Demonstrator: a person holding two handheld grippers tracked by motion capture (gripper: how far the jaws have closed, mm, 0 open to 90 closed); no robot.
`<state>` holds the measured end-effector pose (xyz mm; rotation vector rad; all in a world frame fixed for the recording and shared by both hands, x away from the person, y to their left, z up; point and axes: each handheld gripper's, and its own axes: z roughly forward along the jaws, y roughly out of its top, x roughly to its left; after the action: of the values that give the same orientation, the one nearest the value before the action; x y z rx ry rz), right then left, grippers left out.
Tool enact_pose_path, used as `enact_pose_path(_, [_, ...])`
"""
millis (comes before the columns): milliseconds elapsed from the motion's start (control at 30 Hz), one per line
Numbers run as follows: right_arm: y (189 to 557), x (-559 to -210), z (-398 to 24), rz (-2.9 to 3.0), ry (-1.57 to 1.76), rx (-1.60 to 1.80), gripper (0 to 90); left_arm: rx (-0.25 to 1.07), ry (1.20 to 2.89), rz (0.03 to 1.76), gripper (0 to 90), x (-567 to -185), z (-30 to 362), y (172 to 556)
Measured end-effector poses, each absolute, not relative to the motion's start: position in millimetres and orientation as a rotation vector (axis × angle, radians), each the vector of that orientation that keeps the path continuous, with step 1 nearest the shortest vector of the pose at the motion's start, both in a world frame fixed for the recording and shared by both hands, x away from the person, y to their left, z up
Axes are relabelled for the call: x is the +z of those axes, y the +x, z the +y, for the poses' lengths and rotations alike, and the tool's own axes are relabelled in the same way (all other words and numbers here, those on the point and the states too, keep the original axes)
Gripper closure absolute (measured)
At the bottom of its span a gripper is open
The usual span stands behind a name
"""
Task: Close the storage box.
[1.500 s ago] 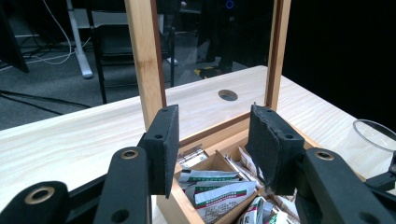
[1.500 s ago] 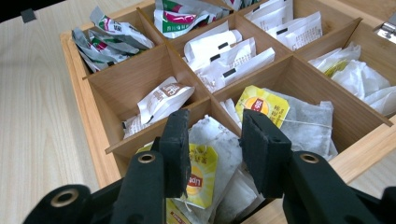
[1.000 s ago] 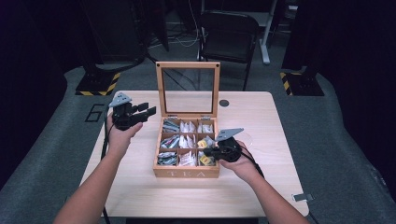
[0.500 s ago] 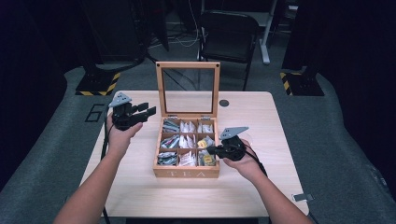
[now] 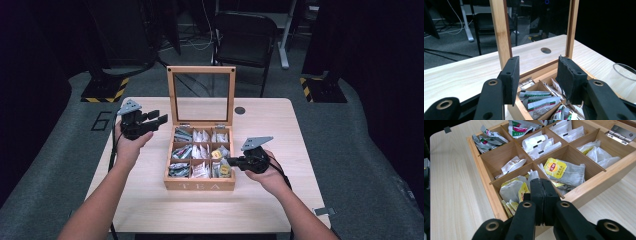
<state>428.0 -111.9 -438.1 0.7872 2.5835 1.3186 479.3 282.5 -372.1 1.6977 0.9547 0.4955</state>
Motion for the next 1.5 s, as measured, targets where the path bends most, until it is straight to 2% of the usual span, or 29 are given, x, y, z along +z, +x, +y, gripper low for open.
enact_pose_path(1500, [436.3, -395.1, -107.4, 2.450, 0.798, 1.425, 90.0, 0.494, 1.680, 0.967, 52.4, -371.1, 286.7, 478.9])
